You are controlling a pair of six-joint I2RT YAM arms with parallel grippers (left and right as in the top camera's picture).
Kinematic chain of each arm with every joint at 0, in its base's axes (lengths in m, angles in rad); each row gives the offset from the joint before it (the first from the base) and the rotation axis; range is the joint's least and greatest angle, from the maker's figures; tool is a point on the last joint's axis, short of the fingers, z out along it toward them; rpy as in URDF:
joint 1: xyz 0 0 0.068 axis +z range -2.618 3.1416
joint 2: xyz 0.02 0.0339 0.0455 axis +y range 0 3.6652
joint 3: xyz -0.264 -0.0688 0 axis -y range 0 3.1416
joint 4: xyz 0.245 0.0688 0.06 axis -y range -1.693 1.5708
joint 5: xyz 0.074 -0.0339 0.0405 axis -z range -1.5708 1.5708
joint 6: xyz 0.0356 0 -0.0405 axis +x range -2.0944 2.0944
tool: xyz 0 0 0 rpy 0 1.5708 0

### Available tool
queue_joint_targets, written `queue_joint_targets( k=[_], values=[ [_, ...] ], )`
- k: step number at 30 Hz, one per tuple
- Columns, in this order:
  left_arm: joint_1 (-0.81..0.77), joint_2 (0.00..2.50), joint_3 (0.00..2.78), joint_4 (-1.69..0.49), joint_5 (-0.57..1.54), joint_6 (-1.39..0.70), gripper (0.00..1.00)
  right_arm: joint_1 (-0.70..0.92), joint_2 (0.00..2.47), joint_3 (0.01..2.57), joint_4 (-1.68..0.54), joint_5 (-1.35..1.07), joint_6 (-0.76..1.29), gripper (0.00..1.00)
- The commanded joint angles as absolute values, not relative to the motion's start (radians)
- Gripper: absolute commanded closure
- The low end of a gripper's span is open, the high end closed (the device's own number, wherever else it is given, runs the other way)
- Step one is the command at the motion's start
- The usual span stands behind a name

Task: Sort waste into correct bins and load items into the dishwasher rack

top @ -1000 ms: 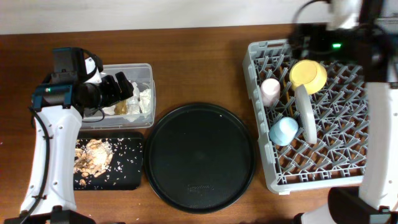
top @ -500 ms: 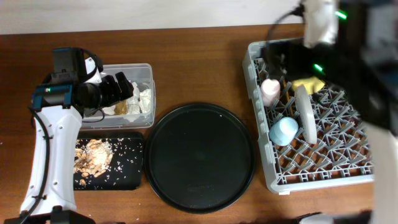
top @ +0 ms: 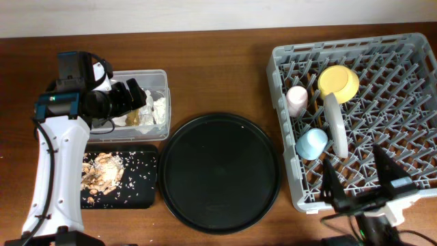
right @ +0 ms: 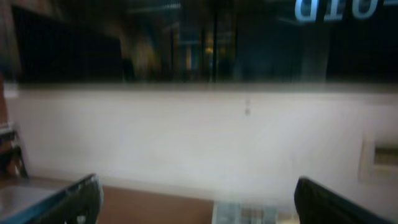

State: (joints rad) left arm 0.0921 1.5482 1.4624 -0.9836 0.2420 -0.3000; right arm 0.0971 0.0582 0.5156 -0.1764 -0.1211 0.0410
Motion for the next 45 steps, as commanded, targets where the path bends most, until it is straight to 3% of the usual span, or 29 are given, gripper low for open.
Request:
queue_joint_targets(
  k=[1, 3, 5, 10, 29, 38, 43, 45],
  values=[
    [0.095, 1.541, 1.467, -0.982, 0.238, -0.306, 0.01, 0.089, 0.004, 0.229, 0.089, -0.124, 0.043, 0.01],
    [0.095, 1.541, 1.467, -0.982, 0.238, -0.306, 0.01, 0.089, 0.004, 0.070, 0.208, -0.123, 0.043, 0.01],
    [0.095, 1.541, 1.467, -0.982, 0.238, -0.306, 0.01, 0.089, 0.004, 0.006, 0.191, -0.123, 0.042, 0.01],
    [0.095, 1.541, 1.467, -0.982, 0.238, -0.306, 0.01, 0.088, 0.004, 0.006, -0.070, -0.121, 0.042, 0.01],
    [0.087, 1.540, 1.459, -0.982, 0.238, -0.306, 0.01, 0.088, 0.007, 0.006, -0.067, -0.122, 0.042, 0.01],
    [0.085, 1.029, 1.382, -0.982, 0.239, -0.306, 0.01, 0.088, 0.007, 0.006, -0.067, -0.122, 0.042, 0.01],
    [0.085, 0.632, 0.952, -0.962, 0.239, -0.307, 0.01, 0.088, 0.007, 0.006, -0.067, -0.122, 0.042, 0.01],
    [0.085, 0.438, 0.665, -0.671, 0.255, -0.307, 0.01, 0.088, 0.007, 0.006, -0.067, -0.122, 0.042, 0.01]
  ],
)
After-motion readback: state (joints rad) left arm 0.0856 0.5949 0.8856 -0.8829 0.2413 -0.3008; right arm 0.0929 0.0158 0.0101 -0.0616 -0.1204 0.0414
